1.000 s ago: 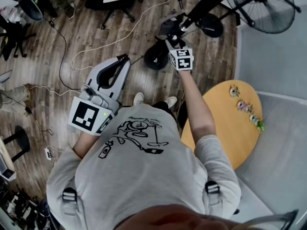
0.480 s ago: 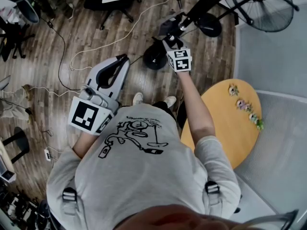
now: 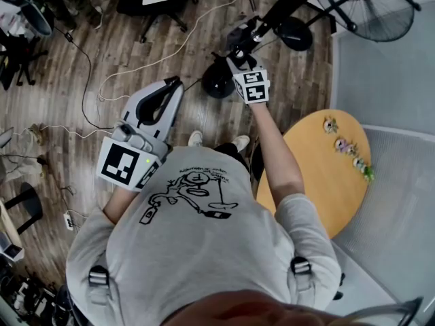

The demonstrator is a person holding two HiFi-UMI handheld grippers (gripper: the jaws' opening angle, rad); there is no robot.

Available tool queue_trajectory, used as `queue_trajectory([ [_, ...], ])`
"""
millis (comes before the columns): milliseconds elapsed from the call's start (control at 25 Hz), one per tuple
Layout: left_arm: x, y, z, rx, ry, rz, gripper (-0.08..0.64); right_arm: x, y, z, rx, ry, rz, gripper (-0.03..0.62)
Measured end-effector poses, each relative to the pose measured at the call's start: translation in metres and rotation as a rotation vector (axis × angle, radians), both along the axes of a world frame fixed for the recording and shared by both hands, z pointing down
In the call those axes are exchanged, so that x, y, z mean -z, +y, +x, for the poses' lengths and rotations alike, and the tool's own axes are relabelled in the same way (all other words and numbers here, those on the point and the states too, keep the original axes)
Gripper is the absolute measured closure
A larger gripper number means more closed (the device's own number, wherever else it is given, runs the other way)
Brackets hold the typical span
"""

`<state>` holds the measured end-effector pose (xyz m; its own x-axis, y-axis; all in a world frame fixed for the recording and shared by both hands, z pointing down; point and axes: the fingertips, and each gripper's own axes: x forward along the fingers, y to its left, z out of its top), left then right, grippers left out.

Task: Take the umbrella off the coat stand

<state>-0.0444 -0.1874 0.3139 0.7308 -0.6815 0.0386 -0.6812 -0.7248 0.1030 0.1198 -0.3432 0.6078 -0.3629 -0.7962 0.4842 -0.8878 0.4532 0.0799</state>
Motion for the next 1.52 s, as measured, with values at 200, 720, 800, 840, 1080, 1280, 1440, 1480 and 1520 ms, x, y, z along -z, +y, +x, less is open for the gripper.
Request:
queue_trajectory([
  [200,0.002,0.000,-0.001,-0.004,0.002,0.001,0.538,0.007,0.008,-0.003,-0.004,-0.008,0.000,0.370],
  [720,-0.002,-0.002,0.002,-0.023,0.014,0.003,0.538,0.053,0.032,-0.002,0.005,-0.007,0.042,0.370],
  [800,-0.002,-0.002,0.002,-0.027,0.015,0.003,0.538,0.062,0.036,-0.001,0.004,-0.008,0.045,0.370],
  [840,-0.002,-0.003,0.003,-0.030,0.016,0.003,0.538,0.066,0.038,0.000,0.003,-0.010,0.047,0.370],
  [1080,-0.004,-0.005,0.007,-0.050,0.017,0.001,0.538,0.097,0.054,0.005,-0.001,-0.014,0.068,0.370],
  [1280,-0.002,-0.004,0.012,-0.069,0.022,0.001,0.538,0.130,0.068,0.006,0.002,-0.027,0.093,0.370],
  [1440,-0.002,-0.007,0.015,-0.080,0.027,0.003,0.538,0.150,0.076,0.008,0.002,-0.044,0.100,0.370],
  [1480,-0.002,-0.007,0.015,-0.082,0.028,0.003,0.538,0.154,0.078,0.008,0.003,-0.044,0.102,0.370],
  [1520,-0.002,-0.007,0.015,-0.084,0.028,0.004,0.538,0.159,0.082,0.008,0.005,-0.042,0.106,0.370],
])
